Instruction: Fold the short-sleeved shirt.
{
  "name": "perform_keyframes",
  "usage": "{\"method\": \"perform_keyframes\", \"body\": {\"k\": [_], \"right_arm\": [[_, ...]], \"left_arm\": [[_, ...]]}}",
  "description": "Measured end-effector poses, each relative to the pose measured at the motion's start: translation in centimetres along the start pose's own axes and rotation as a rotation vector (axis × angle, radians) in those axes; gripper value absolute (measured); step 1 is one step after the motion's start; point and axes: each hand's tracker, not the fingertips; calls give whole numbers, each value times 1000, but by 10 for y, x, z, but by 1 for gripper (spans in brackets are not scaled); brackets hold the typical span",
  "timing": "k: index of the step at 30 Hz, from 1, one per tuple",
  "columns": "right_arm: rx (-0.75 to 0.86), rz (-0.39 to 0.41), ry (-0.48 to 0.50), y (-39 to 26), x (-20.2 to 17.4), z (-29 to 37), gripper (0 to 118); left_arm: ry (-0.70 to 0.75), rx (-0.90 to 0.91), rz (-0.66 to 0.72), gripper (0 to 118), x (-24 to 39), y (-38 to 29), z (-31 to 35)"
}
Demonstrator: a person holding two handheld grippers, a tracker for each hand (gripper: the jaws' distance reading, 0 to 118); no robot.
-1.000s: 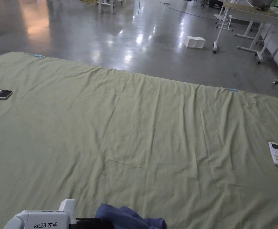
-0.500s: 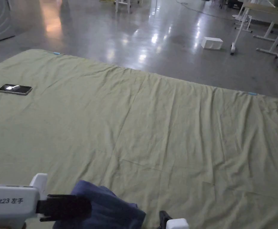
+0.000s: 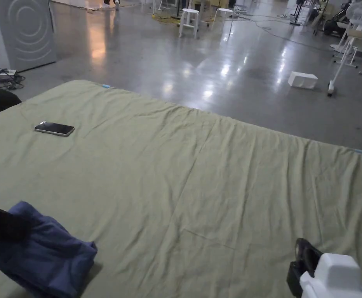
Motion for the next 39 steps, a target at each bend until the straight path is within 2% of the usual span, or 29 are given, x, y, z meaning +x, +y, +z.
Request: {"method": "perform_keyframes", "body": {"k": [6, 10, 11, 13, 15, 17, 20, 25, 31, 35, 37, 39], "right_arm": [[-15, 7, -74, -3, 26, 4, 0], [-39, 6, -94, -12, 30, 6, 0], [-46, 6, -95, -15, 30, 6, 0], [-58, -1, -95, -19, 31, 6, 0], [-67, -2, -96, -21, 29, 5, 0], [-69, -9, -92, -22, 29, 5, 0], [-67, -12, -89, -23, 28, 5, 0], [-47, -25, -85, -22, 28, 5, 0], [-6, -32, -98, -16, 28, 3, 0], [24, -41, -115, -10, 27, 1, 0], [40, -44, -122, -6, 28, 0, 0], [55, -44, -129, -3, 29, 0, 0]], "left_arm": [[283, -57, -42, 22, -28, 25, 1], [399, -68, -41, 26, -48, 33, -10], [425, -66, -51, 29, -51, 32, -13], [491, -68, -78, 48, -51, 31, -19], [606, -59, -151, 52, -48, 28, -22], [658, -62, -186, 69, -44, 26, -23], [763, -4, -225, 74, -31, 27, -16], [784, 234, -299, 74, 19, 22, -7], [576, 587, -420, 73, 120, -10, -24], [443, 706, -431, 72, 198, -36, -46], [412, 774, -437, 67, 236, -50, -58], [402, 819, -426, 53, 260, -57, -71]]}}
